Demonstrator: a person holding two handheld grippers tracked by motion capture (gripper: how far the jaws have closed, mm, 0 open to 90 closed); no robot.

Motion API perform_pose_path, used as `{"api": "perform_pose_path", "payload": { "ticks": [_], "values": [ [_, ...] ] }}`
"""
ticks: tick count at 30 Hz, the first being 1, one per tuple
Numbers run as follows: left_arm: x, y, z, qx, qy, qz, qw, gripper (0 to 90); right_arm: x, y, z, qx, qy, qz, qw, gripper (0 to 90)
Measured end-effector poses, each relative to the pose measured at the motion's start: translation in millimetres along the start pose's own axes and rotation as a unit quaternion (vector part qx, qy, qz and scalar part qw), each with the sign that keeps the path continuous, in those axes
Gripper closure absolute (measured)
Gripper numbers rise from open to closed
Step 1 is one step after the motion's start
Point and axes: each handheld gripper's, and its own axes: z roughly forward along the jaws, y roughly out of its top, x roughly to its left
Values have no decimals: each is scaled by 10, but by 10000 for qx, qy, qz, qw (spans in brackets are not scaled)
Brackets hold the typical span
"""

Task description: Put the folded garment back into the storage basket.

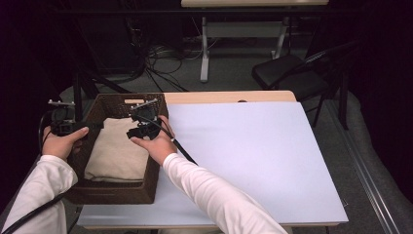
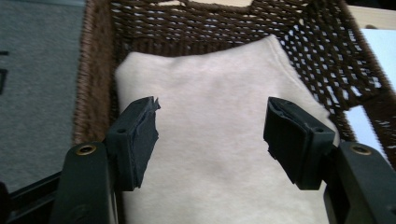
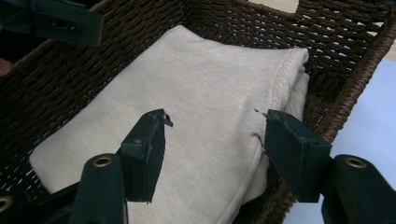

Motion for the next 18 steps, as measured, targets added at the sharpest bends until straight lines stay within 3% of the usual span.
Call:
{"api": "perform_pose_path", "payload": {
  "ticks": [2,4,6,10,16,18],
  "values": [
    [-16,7,-4,20,-94,-45,9999,342,-10,-4,-20,22,-11,-73,10000,388],
    [-41,11,-2,40,-126,-9,9999,341,-2,-7,-48,77,113,111,9998,390],
    [-69,11,8,72,-150,7,9999,332,-16,-8,-71,47,146,91,9998,392],
    [-126,6,30,137,-238,64,9996,333,-34,-2,-104,8,41,-140,9999,385],
    [-217,11,47,153,-266,148,9994,326,-102,12,-220,-69,325,-309,9990,263],
    [-250,18,44,177,-315,215,9991,309,-113,13,-277,-67,304,-429,9986,205]
  ]
}}
